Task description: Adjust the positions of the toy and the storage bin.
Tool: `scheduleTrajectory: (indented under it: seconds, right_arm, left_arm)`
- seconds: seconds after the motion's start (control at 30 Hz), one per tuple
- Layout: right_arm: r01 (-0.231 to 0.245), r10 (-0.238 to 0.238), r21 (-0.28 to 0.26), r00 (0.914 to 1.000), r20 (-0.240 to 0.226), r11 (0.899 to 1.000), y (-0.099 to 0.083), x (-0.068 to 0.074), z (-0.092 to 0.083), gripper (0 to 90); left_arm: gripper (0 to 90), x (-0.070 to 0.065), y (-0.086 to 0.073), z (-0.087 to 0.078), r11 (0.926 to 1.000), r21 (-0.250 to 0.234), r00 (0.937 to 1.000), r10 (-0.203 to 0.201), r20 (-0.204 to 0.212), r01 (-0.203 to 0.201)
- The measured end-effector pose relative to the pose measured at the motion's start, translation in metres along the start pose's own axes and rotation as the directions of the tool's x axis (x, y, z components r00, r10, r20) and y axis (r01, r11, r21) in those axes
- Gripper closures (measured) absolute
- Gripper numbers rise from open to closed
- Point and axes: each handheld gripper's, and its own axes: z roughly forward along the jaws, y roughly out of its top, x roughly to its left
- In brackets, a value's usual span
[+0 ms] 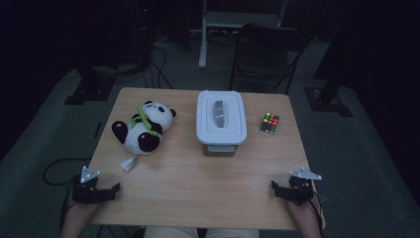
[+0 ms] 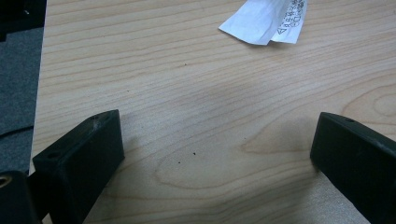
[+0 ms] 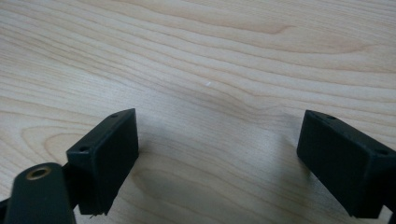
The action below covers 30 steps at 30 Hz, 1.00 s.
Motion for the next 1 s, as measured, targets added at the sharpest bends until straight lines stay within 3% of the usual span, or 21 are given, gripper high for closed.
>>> scheduleTrajectory:
  seconds: [0.23,0.4,0.57,1.0]
  right_arm:
    - [-0.030,0.029,0.027,0.9993,0.022,0.999,0.006,-0.001,0.001,13.1]
    - [-0.084,0.084,-0.003,0.9955,0.043,0.996,0.014,-0.005,0.004,13.0]
    - [-0.070,0.069,-0.001,0.9946,0.077,0.998,0.022,-0.004,0.011,13.0]
    - [-0.118,0.125,-0.065,0.9838,0.128,0.991,0.064,-0.006,0.034,13.1]
  left_arm:
    - [3.3,0.000,0.000,0.000,1.0000,0.000,1.0000,0.001,0.001,-0.001]
    - [3.3,0.000,0.000,0.000,1.0000,0.001,1.0000,0.003,0.002,-0.003]
    - [3.2,0.000,0.000,0.000,1.0000,-0.002,1.0000,0.003,0.004,-0.003]
    - [3.2,0.000,0.000,0.000,1.0000,-0.002,1.0000,0.003,0.004,-0.003]
